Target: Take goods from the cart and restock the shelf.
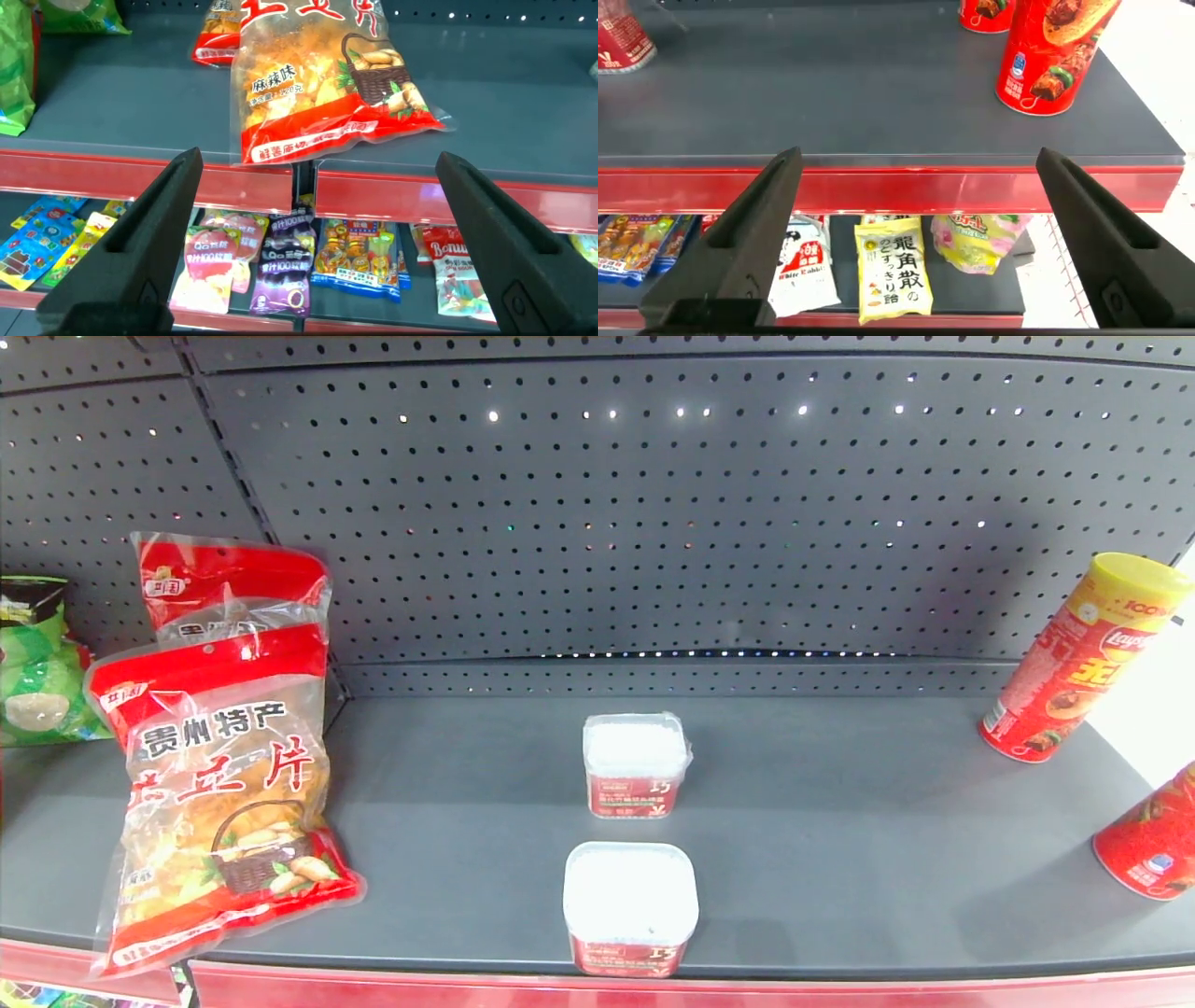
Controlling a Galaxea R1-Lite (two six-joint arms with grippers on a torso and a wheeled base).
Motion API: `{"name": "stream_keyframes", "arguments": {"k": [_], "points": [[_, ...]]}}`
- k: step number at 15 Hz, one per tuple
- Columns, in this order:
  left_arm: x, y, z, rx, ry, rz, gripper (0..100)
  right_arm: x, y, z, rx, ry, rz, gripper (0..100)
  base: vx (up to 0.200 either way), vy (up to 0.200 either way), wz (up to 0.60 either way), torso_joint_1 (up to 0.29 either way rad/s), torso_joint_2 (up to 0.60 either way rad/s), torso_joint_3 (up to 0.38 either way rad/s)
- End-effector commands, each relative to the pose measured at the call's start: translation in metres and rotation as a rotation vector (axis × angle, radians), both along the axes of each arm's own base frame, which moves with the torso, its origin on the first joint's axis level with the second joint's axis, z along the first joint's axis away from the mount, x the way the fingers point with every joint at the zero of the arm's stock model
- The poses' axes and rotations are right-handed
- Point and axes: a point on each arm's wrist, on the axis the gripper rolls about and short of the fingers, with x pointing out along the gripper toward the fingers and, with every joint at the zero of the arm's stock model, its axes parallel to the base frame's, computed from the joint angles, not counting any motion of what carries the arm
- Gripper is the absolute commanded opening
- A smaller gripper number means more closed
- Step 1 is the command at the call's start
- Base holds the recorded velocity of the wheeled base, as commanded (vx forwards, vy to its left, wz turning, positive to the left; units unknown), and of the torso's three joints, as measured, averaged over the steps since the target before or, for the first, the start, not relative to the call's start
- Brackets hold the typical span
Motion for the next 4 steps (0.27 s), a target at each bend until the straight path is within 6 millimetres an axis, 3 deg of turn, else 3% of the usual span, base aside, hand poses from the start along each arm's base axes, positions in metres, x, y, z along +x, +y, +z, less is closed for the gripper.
{"name": "stream_keyframes", "arguments": {"k": [1, 4], "points": [[0.0001, 0.0, 0.0, 0.0, 0.001, 0.001, 100, 0.0002, 0.0, 0.0001, -0.004, 0.002, 0.001, 100, 0.0, 0.0, 0.0, 0.0, 0.0, 0.0], [0.0001, 0.0, 0.0, 0.0, 0.001, 0.001, 100, 0.0002, 0.0, 0.0001, -0.002, 0.002, -0.002, 100, 0.0, 0.0, 0.0, 0.0, 0.0, 0.0]]}}
